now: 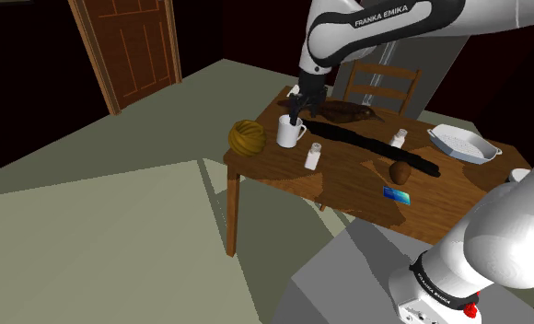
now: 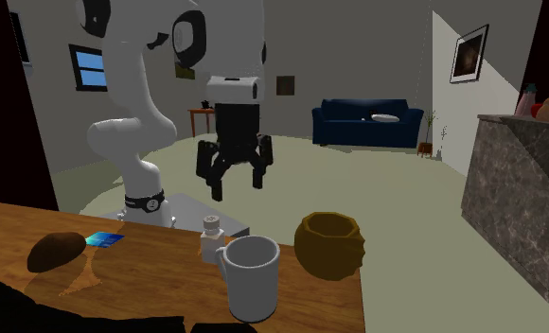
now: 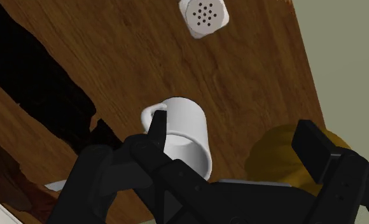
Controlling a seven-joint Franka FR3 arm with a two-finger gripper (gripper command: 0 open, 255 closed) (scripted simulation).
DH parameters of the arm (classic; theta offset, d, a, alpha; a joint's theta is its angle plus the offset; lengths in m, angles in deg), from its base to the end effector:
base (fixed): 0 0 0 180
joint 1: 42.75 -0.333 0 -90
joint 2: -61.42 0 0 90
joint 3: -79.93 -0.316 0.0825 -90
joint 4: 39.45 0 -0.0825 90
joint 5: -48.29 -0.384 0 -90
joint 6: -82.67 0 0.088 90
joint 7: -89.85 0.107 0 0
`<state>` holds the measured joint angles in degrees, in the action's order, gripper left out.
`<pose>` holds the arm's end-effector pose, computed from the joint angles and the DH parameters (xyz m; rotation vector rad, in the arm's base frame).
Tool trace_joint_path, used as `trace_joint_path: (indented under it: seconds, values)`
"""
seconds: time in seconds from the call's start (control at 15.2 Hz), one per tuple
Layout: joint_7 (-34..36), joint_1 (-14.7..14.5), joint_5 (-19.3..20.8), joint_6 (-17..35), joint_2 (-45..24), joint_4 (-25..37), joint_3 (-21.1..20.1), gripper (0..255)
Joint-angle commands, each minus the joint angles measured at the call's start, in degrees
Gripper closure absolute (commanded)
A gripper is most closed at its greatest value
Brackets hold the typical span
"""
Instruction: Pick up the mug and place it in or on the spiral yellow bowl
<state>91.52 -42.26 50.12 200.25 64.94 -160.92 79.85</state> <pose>0.5281 -0.0055 0.4388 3.1130 -0.0334 -0.0096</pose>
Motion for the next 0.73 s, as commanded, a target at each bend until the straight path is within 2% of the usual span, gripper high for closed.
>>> trace_joint_path:
  seconds: [0.0, 0.33, 0.66]
  values:
    - [0.77, -0.04, 0.72, 1.27, -4.77, 3.57, -0.12, 0]
    - [2.41, -0.26, 2.48, 3.09, -15.98, 13.02, 0.01, 0]
    - [2.56, -0.21, 2.67, 5.87, -17.83, 12.09, 0.13, 0]
